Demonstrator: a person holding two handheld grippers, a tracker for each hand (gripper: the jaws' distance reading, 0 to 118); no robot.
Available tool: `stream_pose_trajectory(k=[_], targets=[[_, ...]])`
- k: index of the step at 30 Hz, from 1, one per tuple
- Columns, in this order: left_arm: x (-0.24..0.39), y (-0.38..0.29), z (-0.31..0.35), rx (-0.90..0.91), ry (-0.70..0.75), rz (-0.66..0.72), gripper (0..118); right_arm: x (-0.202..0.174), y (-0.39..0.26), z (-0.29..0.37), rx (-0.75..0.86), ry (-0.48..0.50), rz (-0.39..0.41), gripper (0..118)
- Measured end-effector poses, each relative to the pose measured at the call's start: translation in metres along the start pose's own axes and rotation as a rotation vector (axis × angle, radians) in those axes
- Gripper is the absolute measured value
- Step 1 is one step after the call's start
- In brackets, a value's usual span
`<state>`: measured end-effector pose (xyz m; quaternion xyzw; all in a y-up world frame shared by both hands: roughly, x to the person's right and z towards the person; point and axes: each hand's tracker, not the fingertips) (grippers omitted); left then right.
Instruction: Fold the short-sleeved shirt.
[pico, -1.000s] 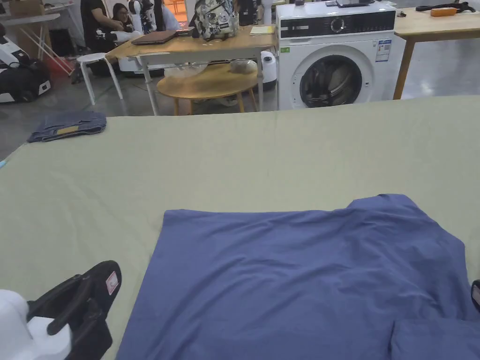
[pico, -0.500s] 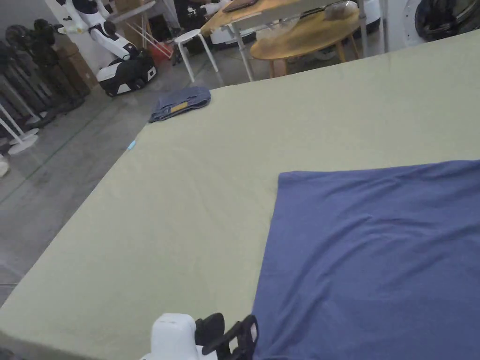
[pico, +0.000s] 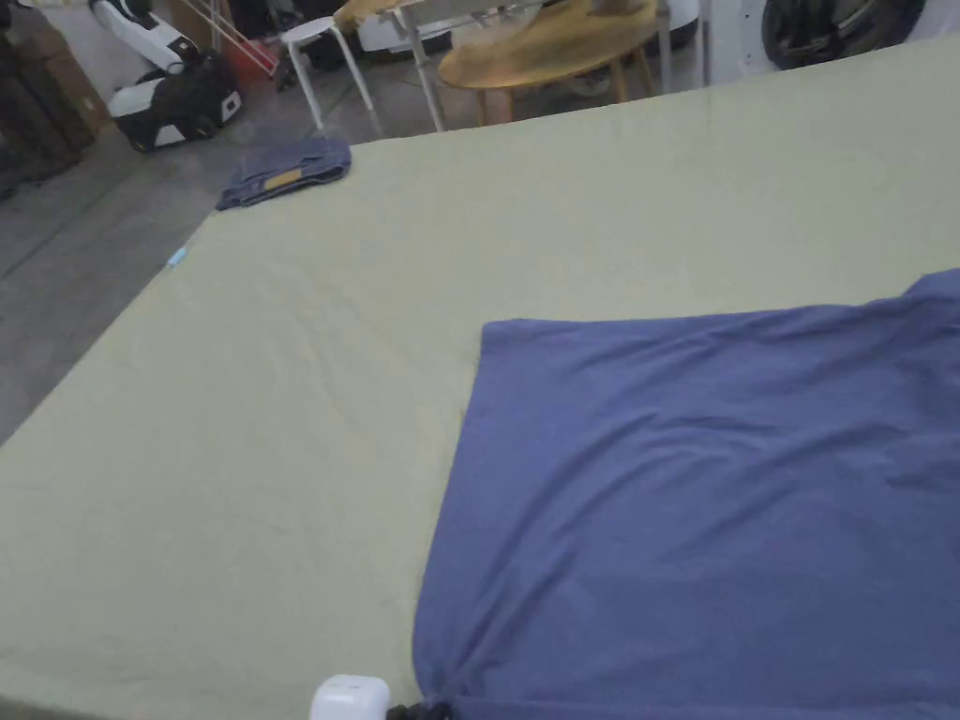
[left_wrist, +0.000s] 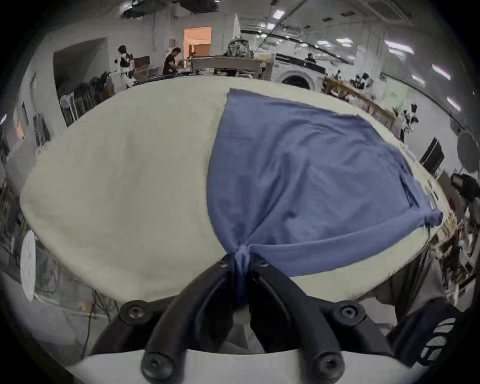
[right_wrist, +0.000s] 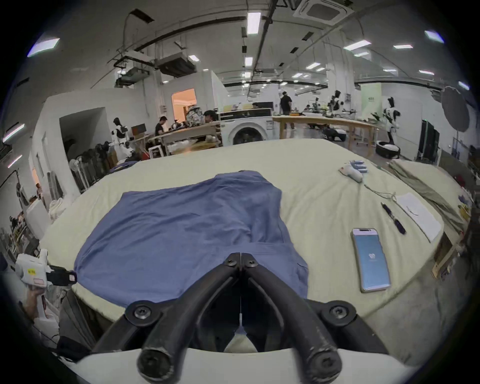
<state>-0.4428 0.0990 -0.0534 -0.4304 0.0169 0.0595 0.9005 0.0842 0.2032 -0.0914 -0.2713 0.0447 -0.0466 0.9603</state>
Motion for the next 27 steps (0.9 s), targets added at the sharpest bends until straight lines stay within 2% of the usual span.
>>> stream_pose_trajectory(k=[2, 3, 4, 5, 6, 8, 11, 14, 16, 17, 19, 20, 22, 25, 27], targets=[[0.003, 0.004, 0.0, -0.015, 0.007, -0.011, 4, 0.011, -0.005, 0.01, 0.003, -0.038, -0.037, 0], [0.005, 0.004, -0.001, -0.019, 0.011, -0.014, 4, 0.017, -0.007, 0.016, -0.001, -0.038, -0.049, 9], [0.008, 0.006, 0.001, -0.027, 0.017, -0.023, 4, 0.024, -0.011, 0.021, -0.008, -0.042, -0.058, 31], [0.01, 0.008, 0.001, -0.035, 0.023, -0.034, 4, 0.03, -0.017, 0.023, -0.026, -0.05, -0.069, 66], [0.012, 0.009, 0.0, -0.039, 0.027, -0.041, 4, 0.035, -0.023, 0.024, -0.063, -0.09, -0.083, 72], [0.018, 0.008, 0.003, -0.043, 0.036, -0.058, 4, 0.047, -0.04, 0.02, -0.134, -0.155, -0.113, 71], [0.022, 0.01, 0.005, -0.047, 0.039, -0.052, 4, 0.065, -0.067, 0.007, -0.203, -0.171, -0.152, 71], [0.025, 0.01, 0.009, -0.047, 0.033, -0.03, 4, 0.073, -0.083, -0.012, -0.265, -0.118, -0.196, 71], [0.023, 0.012, 0.011, -0.046, 0.029, -0.021, 4, 0.073, -0.088, -0.022, -0.262, -0.113, -0.193, 64], [0.024, 0.012, 0.012, -0.048, 0.032, -0.02, 4, 0.074, -0.089, -0.027, -0.259, -0.107, -0.195, 49], [0.027, 0.013, 0.013, -0.048, 0.032, -0.019, 4, 0.075, -0.087, -0.033, -0.25, -0.118, -0.198, 2], [0.025, 0.013, 0.012, -0.047, 0.033, -0.019, 4, 0.076, -0.085, -0.03, -0.239, -0.124, -0.191, 2], [0.026, 0.013, 0.014, -0.043, 0.032, -0.013, 4, 0.079, -0.082, -0.028, -0.22, -0.074, -0.219, 2], [0.022, 0.015, 0.019, -0.031, 0.019, -0.005, 4, 0.074, -0.075, -0.025, -0.219, -0.081, -0.168, 2], [0.022, 0.022, 0.032, 0.006, -0.012, 0.014, 4, 0.075, -0.064, -0.022, -0.187, -0.053, -0.167, 2]])
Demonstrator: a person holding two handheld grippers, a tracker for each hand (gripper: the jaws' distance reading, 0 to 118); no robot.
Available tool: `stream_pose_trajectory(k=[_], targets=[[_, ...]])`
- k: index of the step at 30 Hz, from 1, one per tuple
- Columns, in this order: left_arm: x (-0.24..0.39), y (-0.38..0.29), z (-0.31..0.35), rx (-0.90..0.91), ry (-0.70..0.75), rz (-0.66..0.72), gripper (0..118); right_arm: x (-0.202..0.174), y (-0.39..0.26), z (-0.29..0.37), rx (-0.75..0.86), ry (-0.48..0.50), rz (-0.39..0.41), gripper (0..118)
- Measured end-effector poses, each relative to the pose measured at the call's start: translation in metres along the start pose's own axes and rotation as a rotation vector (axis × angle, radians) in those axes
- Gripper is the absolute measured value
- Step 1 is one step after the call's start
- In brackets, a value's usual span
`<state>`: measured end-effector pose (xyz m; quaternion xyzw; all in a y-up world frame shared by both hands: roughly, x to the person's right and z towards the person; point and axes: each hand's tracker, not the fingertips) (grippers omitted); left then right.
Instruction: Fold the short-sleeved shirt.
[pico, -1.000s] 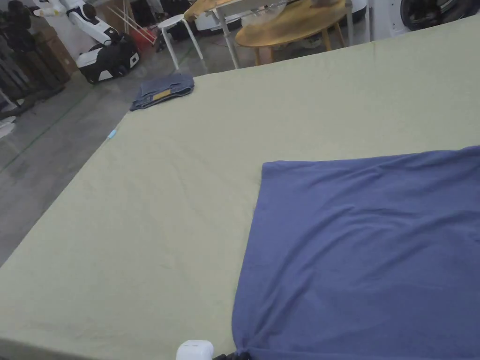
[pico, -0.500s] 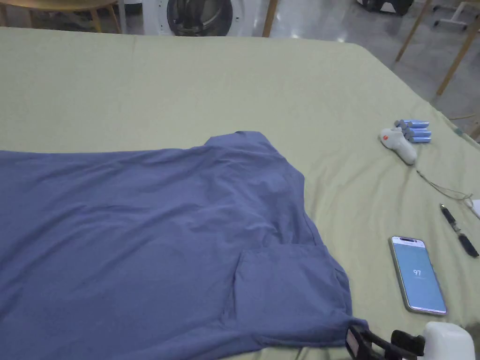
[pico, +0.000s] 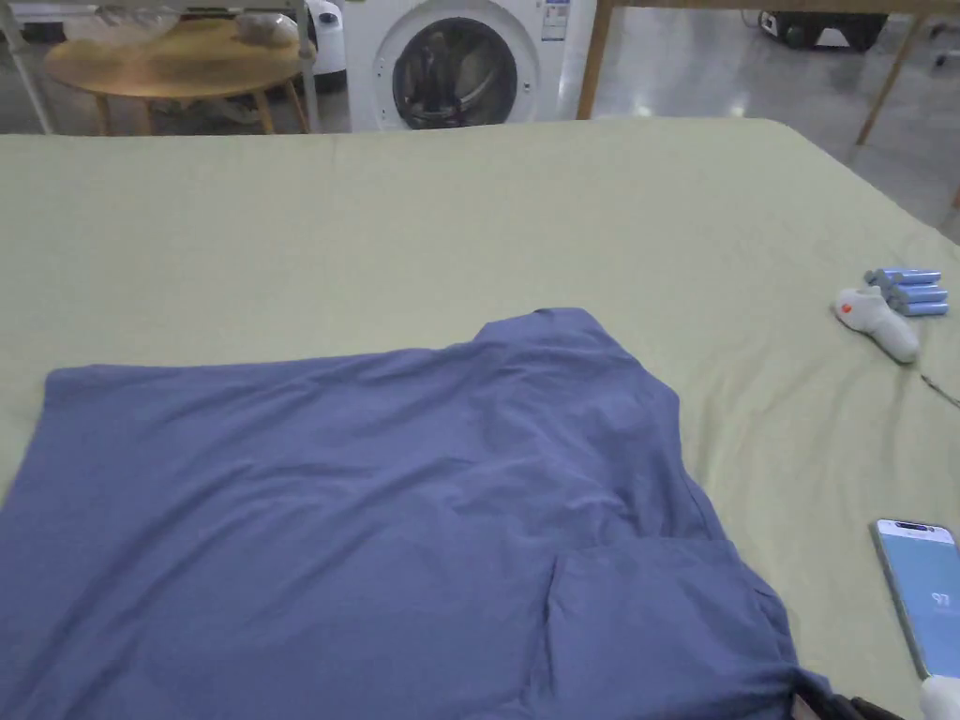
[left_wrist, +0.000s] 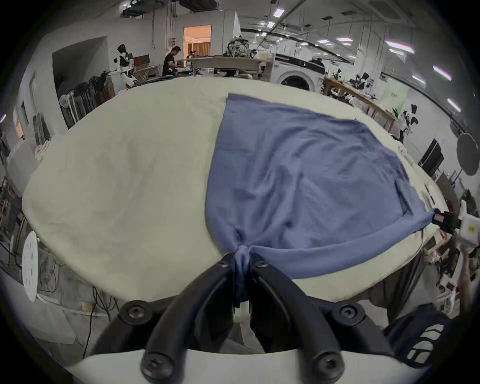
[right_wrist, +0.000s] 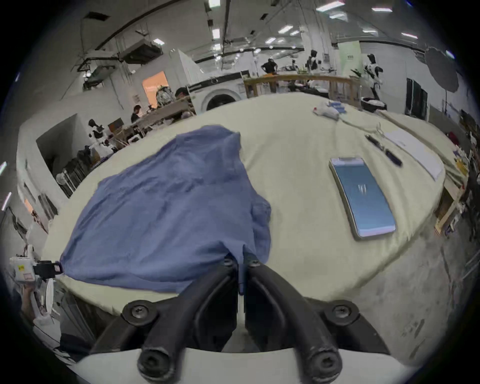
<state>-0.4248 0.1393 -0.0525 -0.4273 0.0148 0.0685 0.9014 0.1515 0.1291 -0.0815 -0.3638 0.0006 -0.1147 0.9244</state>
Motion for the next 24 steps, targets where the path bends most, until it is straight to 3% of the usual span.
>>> stream_pose_trajectory(k=[3, 7, 17, 18, 19, 20, 21, 24], targets=[[-0.016, 0.013, 0.013, 0.078, 0.007, -0.013, 4, -0.008, 0.028, 0.0, 0.08, 0.052, 0.014, 2], [-0.02, 0.068, 0.013, 0.225, -0.095, 0.027, 4, -0.022, 0.077, -0.028, 0.105, 0.069, 0.039, 2], [-0.041, 0.193, -0.111, 0.194, -0.114, 0.018, 4, -0.052, 0.183, -0.148, 0.053, 0.026, 0.012, 4], [-0.04, 0.199, -0.119, 0.192, -0.103, 0.003, 4, -0.054, 0.186, -0.155, 0.042, 0.014, 0.017, 11], [-0.04, 0.203, -0.127, 0.19, -0.101, 0.006, 13, -0.056, 0.189, -0.163, 0.041, 0.008, 0.02, 30], [-0.041, 0.206, -0.132, 0.186, -0.109, 0.01, 51, -0.056, 0.191, -0.168, 0.032, -0.003, 0.031, 59], [-0.048, 0.211, -0.136, 0.198, -0.132, 0.018, 68, -0.058, 0.191, -0.171, 0.022, -0.022, 0.057, 70], [-0.053, 0.209, -0.13, 0.221, -0.137, 0.07, 64, -0.051, 0.187, -0.173, 0.032, -0.046, 0.093, 70]])
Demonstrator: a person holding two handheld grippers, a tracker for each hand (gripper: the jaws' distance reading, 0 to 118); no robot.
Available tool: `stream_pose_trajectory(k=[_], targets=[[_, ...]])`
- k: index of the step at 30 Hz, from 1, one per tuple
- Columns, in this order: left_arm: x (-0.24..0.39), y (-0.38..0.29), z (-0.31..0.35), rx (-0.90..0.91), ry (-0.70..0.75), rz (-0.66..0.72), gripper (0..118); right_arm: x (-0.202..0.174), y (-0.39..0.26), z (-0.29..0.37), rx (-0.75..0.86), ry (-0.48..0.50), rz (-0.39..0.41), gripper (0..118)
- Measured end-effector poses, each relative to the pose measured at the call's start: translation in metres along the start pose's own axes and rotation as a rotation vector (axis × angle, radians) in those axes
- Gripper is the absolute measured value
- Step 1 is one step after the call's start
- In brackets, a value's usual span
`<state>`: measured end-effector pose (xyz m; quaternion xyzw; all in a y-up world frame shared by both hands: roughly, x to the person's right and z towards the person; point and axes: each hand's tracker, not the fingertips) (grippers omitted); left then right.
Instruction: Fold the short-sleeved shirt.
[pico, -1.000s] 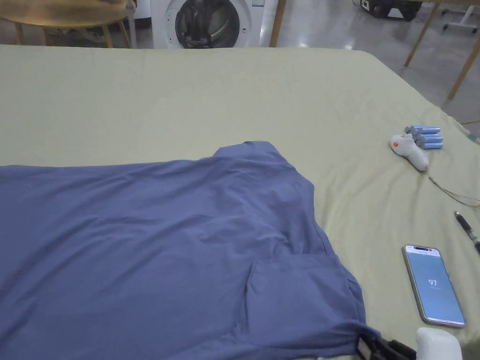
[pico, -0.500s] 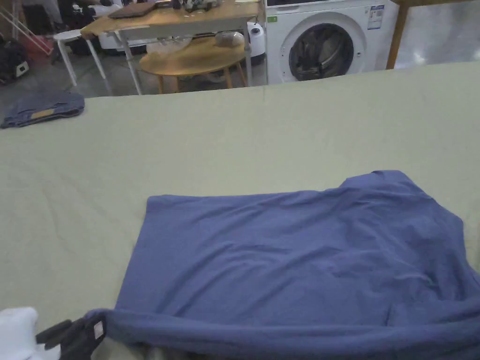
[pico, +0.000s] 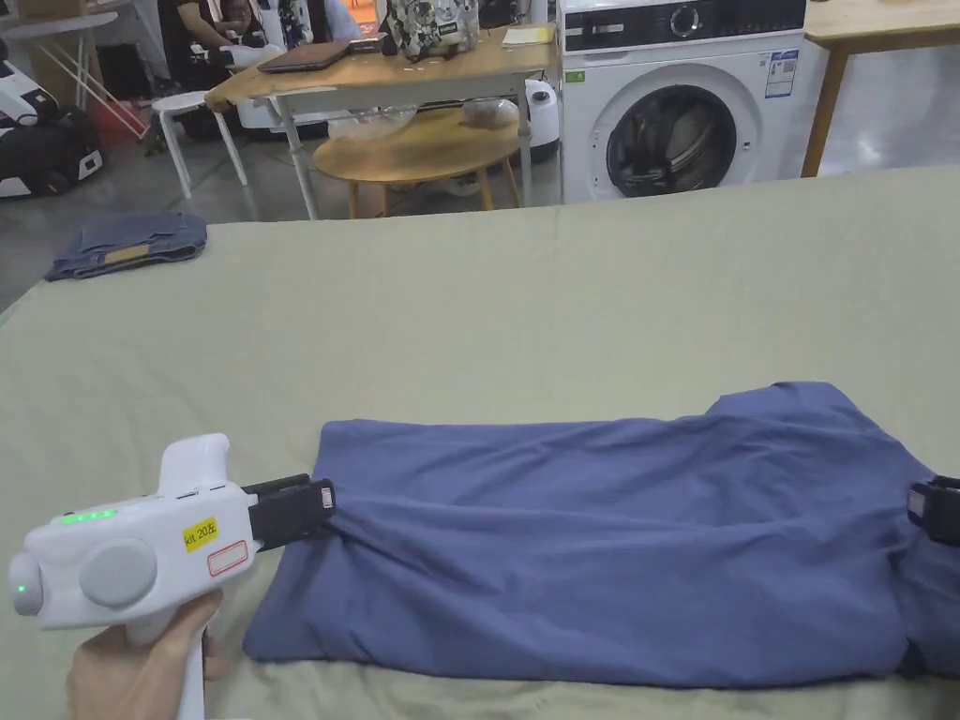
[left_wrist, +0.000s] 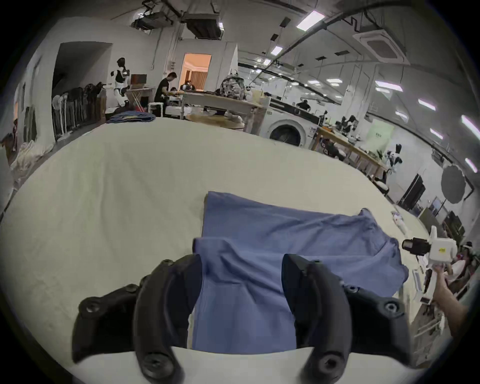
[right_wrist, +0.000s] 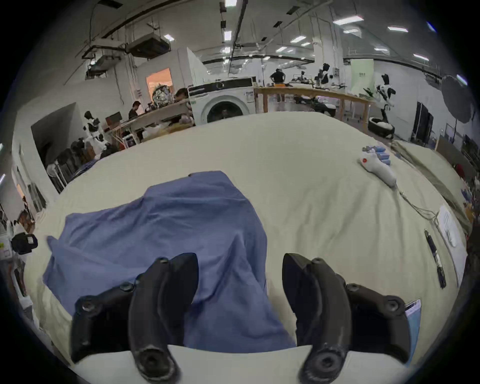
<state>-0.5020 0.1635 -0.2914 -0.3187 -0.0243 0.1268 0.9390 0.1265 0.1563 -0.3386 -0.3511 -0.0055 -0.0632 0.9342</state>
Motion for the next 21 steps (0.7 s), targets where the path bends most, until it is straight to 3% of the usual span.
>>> stream_pose_trajectory(k=[7, 9, 10, 11, 12, 13, 16, 21], targets=[[0.024, -0.017, 0.061, 0.084, -0.017, -0.11, 64, -0.001, -0.013, 0.069, 0.144, 0.11, 0.009, 65], [0.036, -0.024, 0.081, 0.11, -0.035, -0.118, 62, -0.01, -0.022, 0.091, 0.171, 0.148, 0.05, 45], [0.041, -0.029, 0.09, 0.132, -0.05, -0.125, 52, -0.015, -0.028, 0.101, 0.178, 0.165, 0.078, 32], [0.045, -0.035, 0.098, 0.141, -0.059, -0.129, 18, -0.02, -0.035, 0.11, 0.178, 0.179, 0.106, 16], [0.049, -0.041, 0.105, 0.151, -0.06, -0.13, 0, -0.026, -0.041, 0.117, 0.175, 0.183, 0.128, 8], [0.054, -0.047, 0.112, 0.157, -0.064, -0.129, 0, -0.031, -0.049, 0.124, 0.177, 0.18, 0.144, 0], [0.053, -0.065, 0.125, 0.151, -0.093, -0.077, 0, -0.039, -0.07, 0.137, 0.181, 0.176, 0.162, 0], [0.036, -0.075, 0.12, 0.093, -0.02, -0.058, 0, -0.042, -0.089, 0.148, 0.172, 0.183, 0.181, 0]])
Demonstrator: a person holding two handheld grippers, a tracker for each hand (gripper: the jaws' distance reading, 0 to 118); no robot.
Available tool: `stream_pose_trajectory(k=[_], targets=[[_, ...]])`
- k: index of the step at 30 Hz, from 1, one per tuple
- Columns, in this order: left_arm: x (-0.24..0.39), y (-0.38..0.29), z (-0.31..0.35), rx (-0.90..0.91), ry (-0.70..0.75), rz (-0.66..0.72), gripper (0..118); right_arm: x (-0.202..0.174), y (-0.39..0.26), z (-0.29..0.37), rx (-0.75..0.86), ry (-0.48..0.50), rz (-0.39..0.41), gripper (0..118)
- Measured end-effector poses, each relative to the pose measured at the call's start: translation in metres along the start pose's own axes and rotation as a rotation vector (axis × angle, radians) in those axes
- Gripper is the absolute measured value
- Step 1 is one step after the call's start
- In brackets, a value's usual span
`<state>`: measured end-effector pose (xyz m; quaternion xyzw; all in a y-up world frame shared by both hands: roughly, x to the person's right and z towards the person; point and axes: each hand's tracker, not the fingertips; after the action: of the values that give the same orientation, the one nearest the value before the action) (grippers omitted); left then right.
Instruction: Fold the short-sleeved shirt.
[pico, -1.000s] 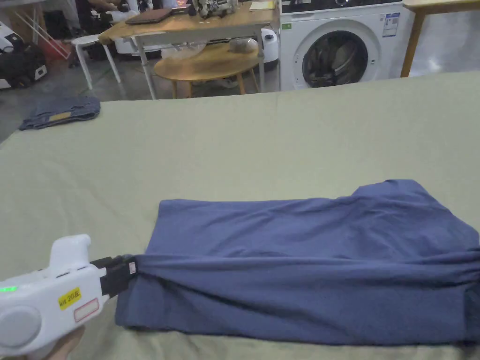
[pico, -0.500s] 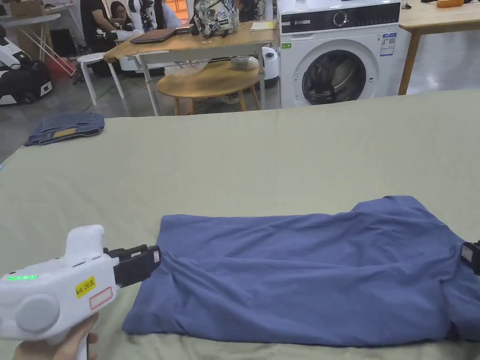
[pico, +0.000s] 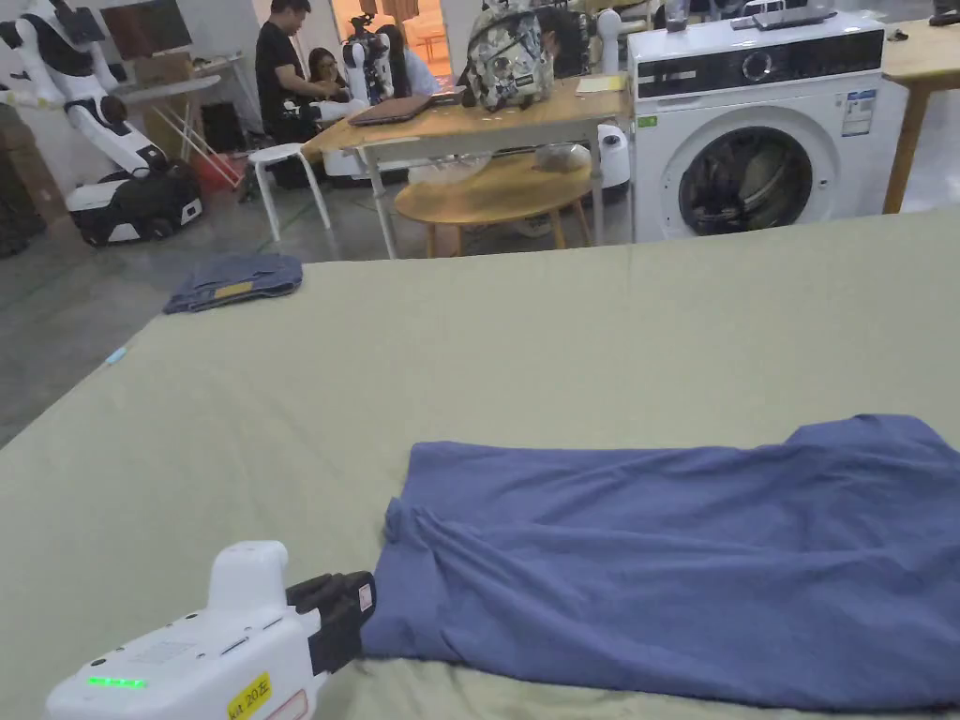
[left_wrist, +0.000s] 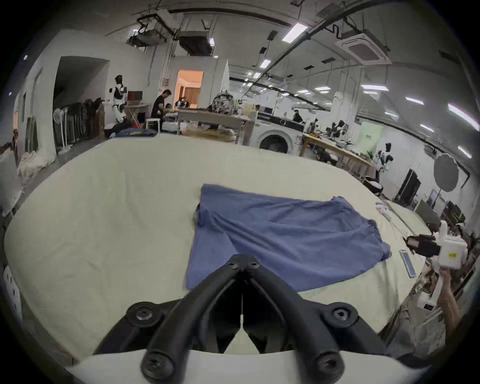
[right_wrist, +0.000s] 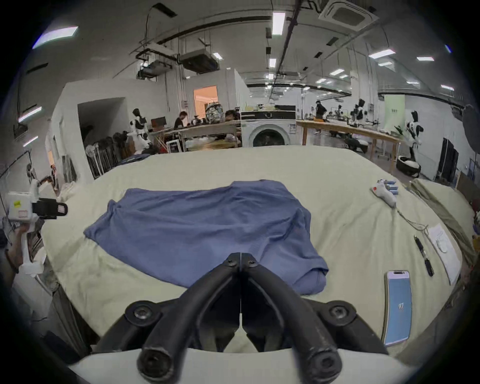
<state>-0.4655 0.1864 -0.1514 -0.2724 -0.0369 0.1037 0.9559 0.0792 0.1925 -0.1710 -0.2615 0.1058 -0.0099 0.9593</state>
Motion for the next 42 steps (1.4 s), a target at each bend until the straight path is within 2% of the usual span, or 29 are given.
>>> stream_pose_trajectory(k=[1, 2, 3, 8, 9, 10, 11, 12, 14, 15, 16, 19, 20, 21, 22, 23, 25, 27, 28, 30, 32, 36, 40, 42], targets=[[-0.007, 0.0, -0.007, -0.023, 0.003, 0.011, 8, 0.001, -0.001, 0.003, 0.001, 0.011, -0.007, 0], [-0.013, 0.0, -0.015, -0.058, 0.011, 0.041, 39, 0.002, -0.002, 0.005, 0.004, 0.02, -0.022, 0], [-0.017, -0.003, -0.024, -0.106, 0.014, 0.047, 51, 0.003, -0.003, 0.005, 0.004, 0.029, -0.037, 0], [-0.034, -0.01, -0.081, -0.179, 0.045, 0.102, 48, 0.01, -0.01, 0.016, 0.0, 0.035, -0.076, 0], [-0.036, -0.015, -0.09, -0.192, 0.045, 0.122, 42, 0.012, -0.012, 0.019, 0.002, 0.03, -0.077, 0], [-0.038, -0.021, -0.1, -0.221, 0.049, 0.154, 31, 0.015, -0.013, 0.021, -0.002, 0.019, -0.081, 0], [-0.04, -0.026, -0.11, -0.261, 0.032, 0.185, 10, 0.016, -0.015, 0.024, -0.006, 0.01, -0.085, 0], [-0.035, -0.031, -0.115, -0.274, 0.028, 0.177, 0, 0.019, -0.016, 0.025, -0.01, 0.0, -0.091, 0], [-0.025, -0.03, -0.119, -0.262, 0.111, 0.062, 0, 0.028, -0.018, 0.027, -0.02, -0.025, -0.114, 0], [-0.026, -0.027, -0.121, -0.274, 0.058, 0.095, 0, 0.03, -0.019, 0.027, -0.024, -0.038, -0.126, 0], [-0.025, -0.022, -0.119, -0.288, 0.072, 0.093, 0, 0.035, -0.019, 0.027, -0.024, -0.051, -0.145, 0], [-0.017, -0.02, -0.125, -0.33, 0.097, -0.025, 0, 0.047, -0.019, 0.02, -0.018, -0.091, -0.208, 2], [-0.013, -0.02, -0.122, -0.335, 0.098, -0.018, 0, 0.051, -0.018, 0.013, -0.022, -0.119, -0.23, 30], [-0.013, -0.02, -0.124, -0.336, 0.097, -0.009, 0, 0.056, -0.017, 0.005, -0.033, -0.129, -0.25, 63], [-0.013, -0.019, -0.124, -0.338, 0.098, -0.003, 0, 0.062, -0.017, -0.009, -0.06, -0.132, -0.276, 88], [-0.012, -0.02, -0.123, -0.34, 0.098, 0.0, 0, 0.072, -0.021, -0.026, -0.098, -0.137, -0.306, 90], [-0.002, -0.018, -0.112, -0.335, 0.099, -0.007, 0, 0.088, -0.024, -0.056, -0.12, -0.163, -0.364, 85], [-0.001, -0.017, -0.112, -0.338, 0.096, -0.002, 0, 0.101, -0.03, -0.086, -0.156, -0.15, -0.469, 33], [0.0, -0.017, -0.109, -0.34, 0.095, 0.002, 0, 0.105, -0.034, -0.098, -0.181, -0.133, -0.501, 15], [0.002, -0.017, -0.106, -0.339, 0.093, 0.005, 0, 0.104, -0.042, -0.116, -0.254, -0.161, -0.516, 11], [0.0, -0.019, -0.108, -0.335, 0.095, 0.006, 0, 0.094, -0.045, -0.113, -0.21, -0.173, -0.461, 8], [-0.002, -0.013, -0.099, -0.328, 0.073, 0.007, 0, 0.097, -0.033, -0.101, -0.209, -0.17, -0.466, 7], [0.003, 0.008, -0.041, -0.116, 0.025, 0.021, 0, 0.087, -0.015, -0.066, -0.123, -0.234, -0.341, 7], [0.006, 0.018, -0.016, -0.087, 0.005, 0.049, 0, 0.087, -0.012, -0.048, -0.073, -0.244, -0.346, 7]])
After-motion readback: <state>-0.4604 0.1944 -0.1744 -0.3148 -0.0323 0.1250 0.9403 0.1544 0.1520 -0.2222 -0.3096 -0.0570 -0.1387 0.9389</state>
